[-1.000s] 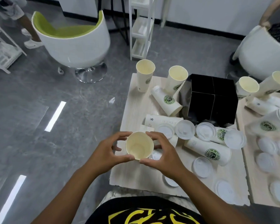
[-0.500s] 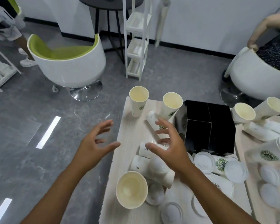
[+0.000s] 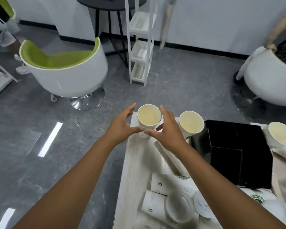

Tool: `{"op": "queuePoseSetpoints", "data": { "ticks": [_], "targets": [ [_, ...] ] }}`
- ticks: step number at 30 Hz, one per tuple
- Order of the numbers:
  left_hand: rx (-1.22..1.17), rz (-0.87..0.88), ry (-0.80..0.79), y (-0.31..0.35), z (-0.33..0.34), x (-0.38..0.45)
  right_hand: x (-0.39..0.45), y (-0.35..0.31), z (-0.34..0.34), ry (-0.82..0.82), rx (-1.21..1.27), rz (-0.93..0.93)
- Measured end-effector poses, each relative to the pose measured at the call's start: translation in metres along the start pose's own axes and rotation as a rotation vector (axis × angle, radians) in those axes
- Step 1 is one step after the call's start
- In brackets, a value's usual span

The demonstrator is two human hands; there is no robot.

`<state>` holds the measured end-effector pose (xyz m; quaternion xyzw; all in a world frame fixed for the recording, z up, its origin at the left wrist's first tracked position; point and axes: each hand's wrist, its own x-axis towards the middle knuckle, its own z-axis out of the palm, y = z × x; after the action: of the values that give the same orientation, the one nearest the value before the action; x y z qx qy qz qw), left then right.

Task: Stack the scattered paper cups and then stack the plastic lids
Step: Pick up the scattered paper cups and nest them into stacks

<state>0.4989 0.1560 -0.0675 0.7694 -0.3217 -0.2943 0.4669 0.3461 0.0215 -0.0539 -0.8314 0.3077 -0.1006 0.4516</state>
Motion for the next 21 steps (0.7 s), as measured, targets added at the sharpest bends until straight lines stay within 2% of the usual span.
{"op": "queuePoseSetpoints", "data": {
  "ticks": [4,8,16,21],
  "targets": [
    [-0.036,0.023,-0.021,-0.001,0.003,0.004,0.001,-0.004,0.004,0.036,0.083,-0.037],
    [-0.112,0.06,0.012,0.014,-0.007,-0.026,-0.024,-0.016,-0.002,0.075,0.159,-0.038],
    [-0.131,0.15,0.067,0.073,-0.019,-0.14,-0.109,-0.054,-0.035,0.006,0.249,-0.152],
    [-0.183,0.164,0.161,0.119,-0.014,-0.224,-0.18,-0.089,-0.064,-0.065,0.3,-0.258]
  ]
}}
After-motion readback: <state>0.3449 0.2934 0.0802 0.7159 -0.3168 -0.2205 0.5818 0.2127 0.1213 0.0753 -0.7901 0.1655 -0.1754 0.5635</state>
